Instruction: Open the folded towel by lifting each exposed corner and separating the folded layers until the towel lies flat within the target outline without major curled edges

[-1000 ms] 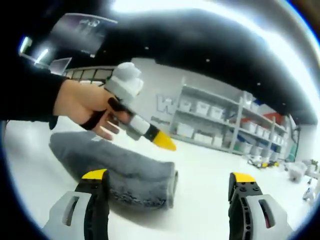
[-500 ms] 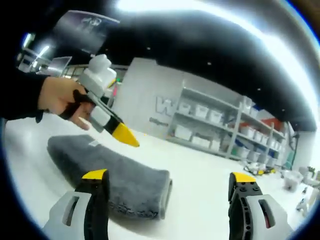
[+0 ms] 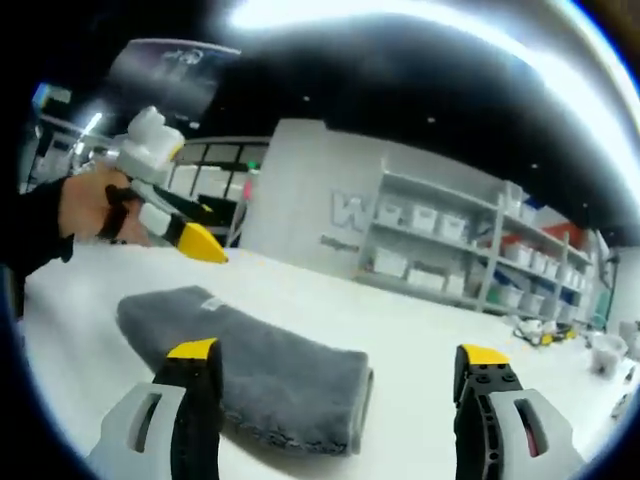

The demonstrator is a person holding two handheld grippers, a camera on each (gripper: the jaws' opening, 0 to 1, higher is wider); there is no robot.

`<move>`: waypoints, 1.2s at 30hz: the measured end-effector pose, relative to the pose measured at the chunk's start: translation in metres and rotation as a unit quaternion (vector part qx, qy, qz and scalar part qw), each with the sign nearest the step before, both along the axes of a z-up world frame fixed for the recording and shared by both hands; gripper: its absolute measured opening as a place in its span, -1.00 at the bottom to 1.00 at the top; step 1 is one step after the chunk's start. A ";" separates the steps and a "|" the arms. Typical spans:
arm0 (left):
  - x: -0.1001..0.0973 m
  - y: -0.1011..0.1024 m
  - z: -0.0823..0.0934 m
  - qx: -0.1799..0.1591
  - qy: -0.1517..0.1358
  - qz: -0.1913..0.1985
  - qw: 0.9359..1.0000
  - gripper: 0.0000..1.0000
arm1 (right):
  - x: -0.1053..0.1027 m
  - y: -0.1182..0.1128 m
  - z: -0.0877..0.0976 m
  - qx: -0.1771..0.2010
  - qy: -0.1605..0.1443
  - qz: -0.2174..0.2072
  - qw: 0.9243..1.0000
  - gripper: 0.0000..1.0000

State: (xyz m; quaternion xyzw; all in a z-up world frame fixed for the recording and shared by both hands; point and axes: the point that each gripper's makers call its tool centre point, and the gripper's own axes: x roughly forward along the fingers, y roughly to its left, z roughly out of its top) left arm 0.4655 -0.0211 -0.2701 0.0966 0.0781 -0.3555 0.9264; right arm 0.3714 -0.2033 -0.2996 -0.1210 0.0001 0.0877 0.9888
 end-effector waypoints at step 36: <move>-0.076 0.147 -0.041 -0.103 0.024 0.082 0.991 0.91 | -0.039 -0.022 -0.034 0.036 0.074 0.011 0.997 0.91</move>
